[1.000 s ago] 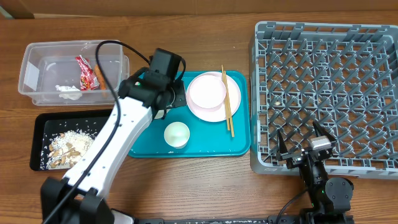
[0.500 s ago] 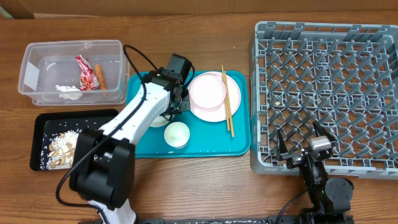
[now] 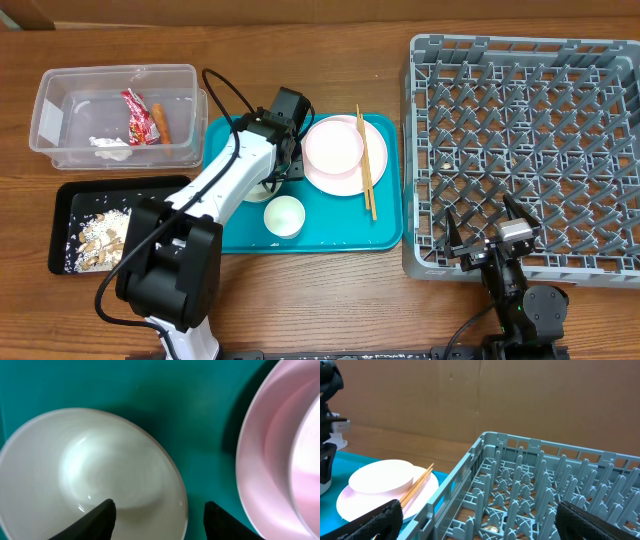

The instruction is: Sort waste into correct bins and load items into the dishwasher

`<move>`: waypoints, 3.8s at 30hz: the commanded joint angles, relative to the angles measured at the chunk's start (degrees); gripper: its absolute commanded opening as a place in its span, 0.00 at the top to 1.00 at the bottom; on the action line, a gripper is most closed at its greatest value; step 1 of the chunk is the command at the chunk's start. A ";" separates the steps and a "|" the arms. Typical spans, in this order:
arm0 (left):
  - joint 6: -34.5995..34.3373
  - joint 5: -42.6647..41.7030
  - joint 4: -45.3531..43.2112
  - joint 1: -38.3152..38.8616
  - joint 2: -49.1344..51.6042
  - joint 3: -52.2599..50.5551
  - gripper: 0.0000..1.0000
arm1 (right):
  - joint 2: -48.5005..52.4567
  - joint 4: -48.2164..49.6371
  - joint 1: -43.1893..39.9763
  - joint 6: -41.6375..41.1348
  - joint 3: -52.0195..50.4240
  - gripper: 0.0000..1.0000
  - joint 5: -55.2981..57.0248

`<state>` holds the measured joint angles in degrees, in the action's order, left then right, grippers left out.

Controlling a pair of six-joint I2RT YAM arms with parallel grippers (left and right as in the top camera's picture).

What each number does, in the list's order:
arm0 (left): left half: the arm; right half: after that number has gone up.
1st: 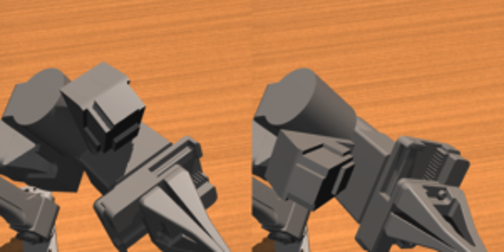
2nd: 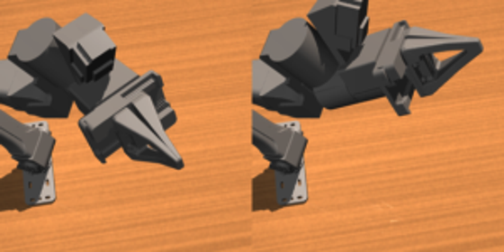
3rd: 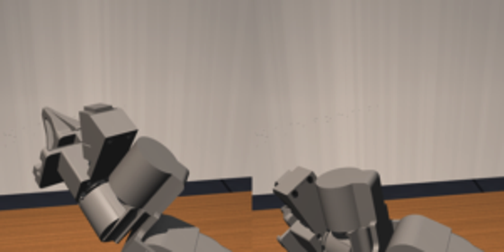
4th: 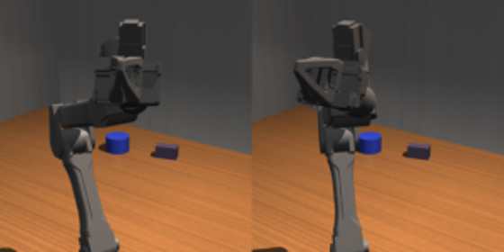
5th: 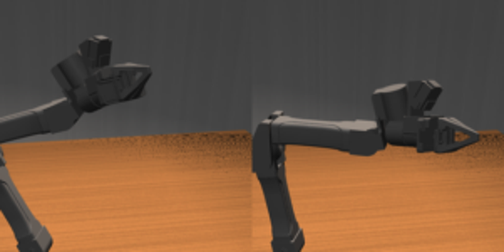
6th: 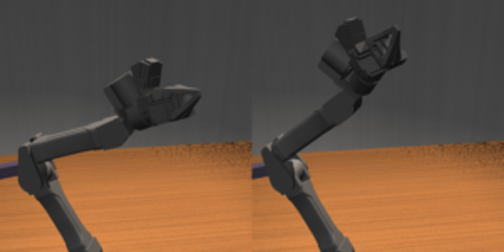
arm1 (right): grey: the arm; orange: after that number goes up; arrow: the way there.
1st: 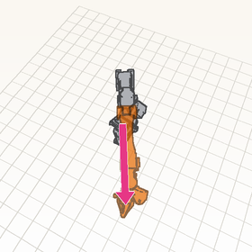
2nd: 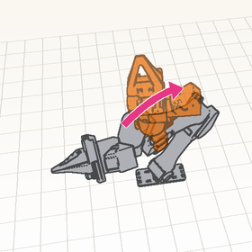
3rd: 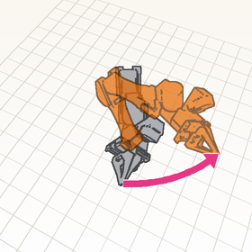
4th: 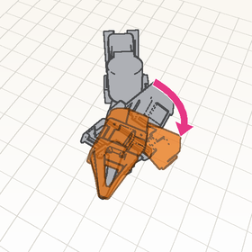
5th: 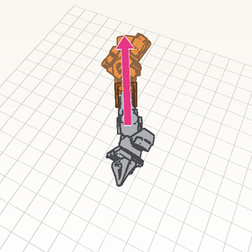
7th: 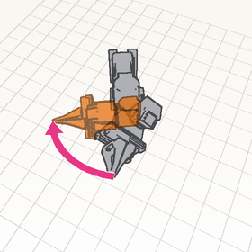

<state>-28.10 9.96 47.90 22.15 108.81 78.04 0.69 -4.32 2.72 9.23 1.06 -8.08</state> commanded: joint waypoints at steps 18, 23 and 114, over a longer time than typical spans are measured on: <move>2.80 -17.97 22.99 0.66 0.17 25.09 0.32 | -0.35 0.31 -0.17 -0.04 -0.59 0.00 0.37; 2.80 -20.41 26.03 1.79 0.17 25.09 0.30 | -0.35 0.31 -0.17 -0.04 -0.59 0.00 0.37; 1.27 -13.11 27.15 0.70 1.81 34.16 0.96 | 59.23 -74.18 -0.17 -17.33 76.59 0.01 -7.98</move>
<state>-30.02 0.86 73.78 22.41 114.34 110.67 59.90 -78.87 2.70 -8.71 74.43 -15.62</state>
